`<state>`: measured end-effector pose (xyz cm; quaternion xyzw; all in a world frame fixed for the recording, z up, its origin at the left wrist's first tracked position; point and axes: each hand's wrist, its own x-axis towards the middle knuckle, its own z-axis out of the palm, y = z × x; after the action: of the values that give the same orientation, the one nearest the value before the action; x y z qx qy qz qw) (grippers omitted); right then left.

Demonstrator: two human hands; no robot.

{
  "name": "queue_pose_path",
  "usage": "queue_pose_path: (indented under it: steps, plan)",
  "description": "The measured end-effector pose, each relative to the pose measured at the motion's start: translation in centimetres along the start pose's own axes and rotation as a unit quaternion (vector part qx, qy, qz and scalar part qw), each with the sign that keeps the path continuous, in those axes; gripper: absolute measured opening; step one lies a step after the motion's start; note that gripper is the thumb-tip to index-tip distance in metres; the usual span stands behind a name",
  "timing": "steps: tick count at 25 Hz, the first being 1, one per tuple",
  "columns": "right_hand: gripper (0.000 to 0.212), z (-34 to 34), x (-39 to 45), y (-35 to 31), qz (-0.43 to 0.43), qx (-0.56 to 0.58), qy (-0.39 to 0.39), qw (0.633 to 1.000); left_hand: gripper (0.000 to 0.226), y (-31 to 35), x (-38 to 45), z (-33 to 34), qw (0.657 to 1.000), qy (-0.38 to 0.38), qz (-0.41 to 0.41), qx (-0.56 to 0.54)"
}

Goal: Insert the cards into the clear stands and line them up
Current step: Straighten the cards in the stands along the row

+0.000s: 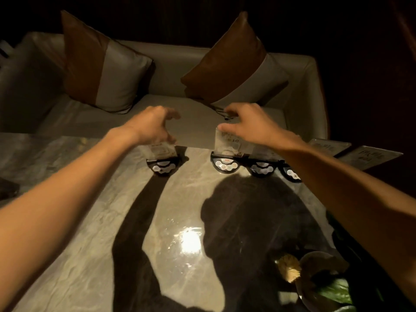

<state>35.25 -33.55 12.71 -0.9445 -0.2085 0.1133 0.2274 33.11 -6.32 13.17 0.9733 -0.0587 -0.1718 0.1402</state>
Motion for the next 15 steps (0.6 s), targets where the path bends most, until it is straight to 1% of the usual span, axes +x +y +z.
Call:
queue_pose_path:
  steps: [1, 3, 5, 6, 8, 9, 12, 15]
  plan:
    - [0.061, 0.5, 0.9, -1.6, -0.013, 0.000, -0.010, 1.000, 0.074, -1.6, -0.7, -0.4, 0.999, -0.019, -0.024, 0.011]
    - [0.058, 2.1, 2.5, -4.9, -0.048, -0.024, -0.055, 0.997, 0.061, -4.1, -2.0, 0.0, 0.998, -0.028, -0.055, 0.017]
    - [0.051, 4.3, 3.9, -8.0, -0.084, -0.045, -0.095, 0.991, 0.040, -5.7, -2.9, 0.9, 0.998, 0.011, -0.054, 0.004]
    - [0.044, 5.1, 4.5, -9.0, -0.099, -0.048, -0.100, 0.989, 0.030, -6.2, -3.2, 1.4, 0.998, 0.039, -0.050, -0.008]
    - [0.026, 6.2, 5.5, -10.2, -0.116, -0.057, -0.079, 0.989, 0.017, -6.8, -3.4, 2.1, 0.995, 0.087, -0.037, -0.034]
    - [0.021, 6.3, 5.7, -10.2, -0.119, -0.065, -0.061, 0.989, 0.015, -6.9, -3.2, 2.3, 0.993, 0.106, -0.030, -0.046]
    - [0.018, 5.4, 5.8, -9.0, -0.123, -0.059, -0.036, 0.990, 0.017, -6.6, -2.2, 2.9, 0.986, 0.141, -0.012, -0.087]
    - [0.020, 4.3, 5.3, -7.1, -0.107, -0.056, -0.028, 0.992, 0.014, -5.2, -0.8, 3.5, 0.988, 0.131, 0.016, -0.085]
